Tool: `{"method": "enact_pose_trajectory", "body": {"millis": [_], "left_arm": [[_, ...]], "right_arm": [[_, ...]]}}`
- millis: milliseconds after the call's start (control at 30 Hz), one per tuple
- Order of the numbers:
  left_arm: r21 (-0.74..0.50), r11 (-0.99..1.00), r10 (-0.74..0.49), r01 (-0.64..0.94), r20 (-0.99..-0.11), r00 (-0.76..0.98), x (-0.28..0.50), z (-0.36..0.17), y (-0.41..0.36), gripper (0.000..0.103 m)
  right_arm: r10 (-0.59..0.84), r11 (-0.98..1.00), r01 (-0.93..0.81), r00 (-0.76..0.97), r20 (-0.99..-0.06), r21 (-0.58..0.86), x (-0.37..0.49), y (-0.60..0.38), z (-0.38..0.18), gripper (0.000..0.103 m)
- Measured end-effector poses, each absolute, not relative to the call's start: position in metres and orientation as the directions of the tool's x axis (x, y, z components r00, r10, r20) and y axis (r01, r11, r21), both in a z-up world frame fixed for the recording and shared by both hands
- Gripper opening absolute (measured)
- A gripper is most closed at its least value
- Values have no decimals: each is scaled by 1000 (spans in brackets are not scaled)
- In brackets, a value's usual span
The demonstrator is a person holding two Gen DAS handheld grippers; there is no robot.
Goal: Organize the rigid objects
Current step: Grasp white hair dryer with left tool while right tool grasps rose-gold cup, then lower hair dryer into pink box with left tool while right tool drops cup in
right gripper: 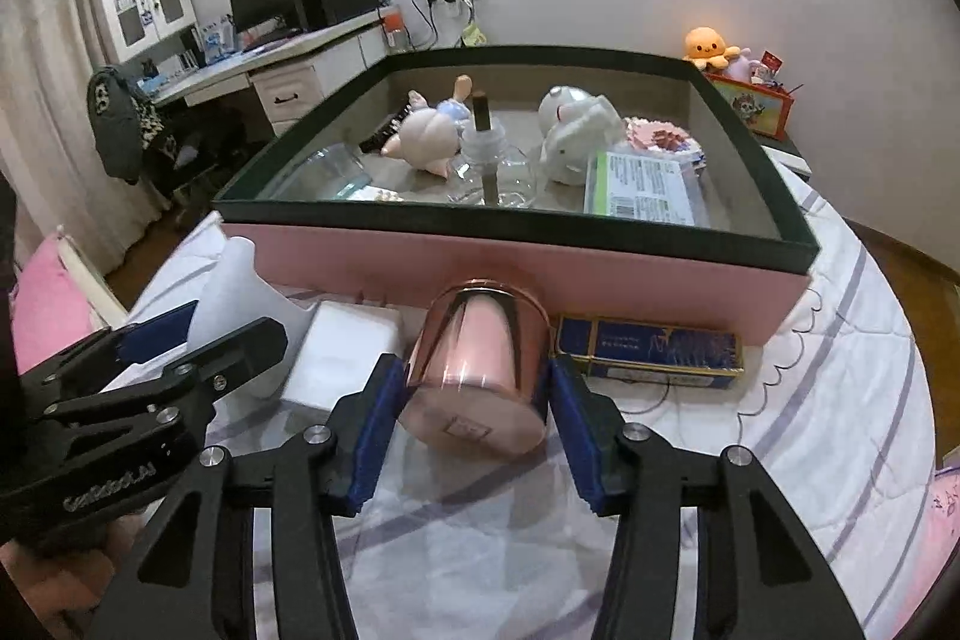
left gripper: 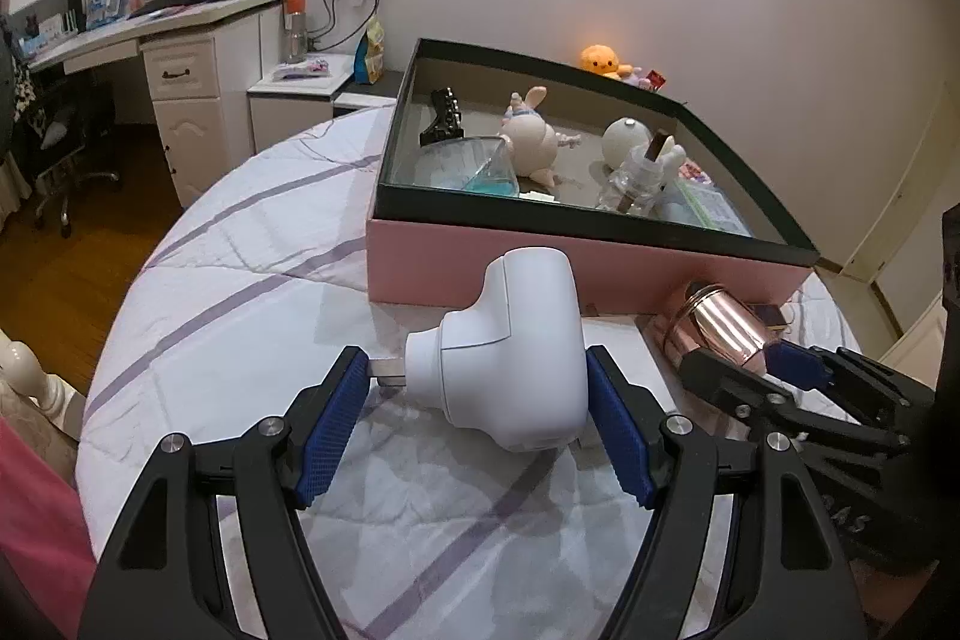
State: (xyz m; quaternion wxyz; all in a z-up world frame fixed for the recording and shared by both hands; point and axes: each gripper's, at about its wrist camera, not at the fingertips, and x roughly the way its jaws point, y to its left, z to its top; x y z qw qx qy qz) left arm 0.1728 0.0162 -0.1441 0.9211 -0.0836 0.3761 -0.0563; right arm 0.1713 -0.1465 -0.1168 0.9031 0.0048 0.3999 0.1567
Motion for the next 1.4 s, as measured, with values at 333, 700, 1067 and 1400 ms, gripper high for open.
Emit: {"method": "enact_pose_trajectory", "body": {"millis": [333,700,1067,1400], "left_arm": [[-185,981,-170,61,-656,735,156,-125,16,74],[-188,980,-180,70,-667,723,158,-131,11,74],[-180,980,-180,80,-650,738,158,-120,11,74],[-155,981,-185,115,-587,788,201,-67,6,74]], "right_arm": [[331,937,-306,634,-699,165,162,-155,-97,48],[293,941,-314,572,-766,125,177,-144,-126,48],[344,932,-314,622,-703,179,170,-154,-105,48],[337,936,-318,685,-646,151,220,-166,-42,48]]}}
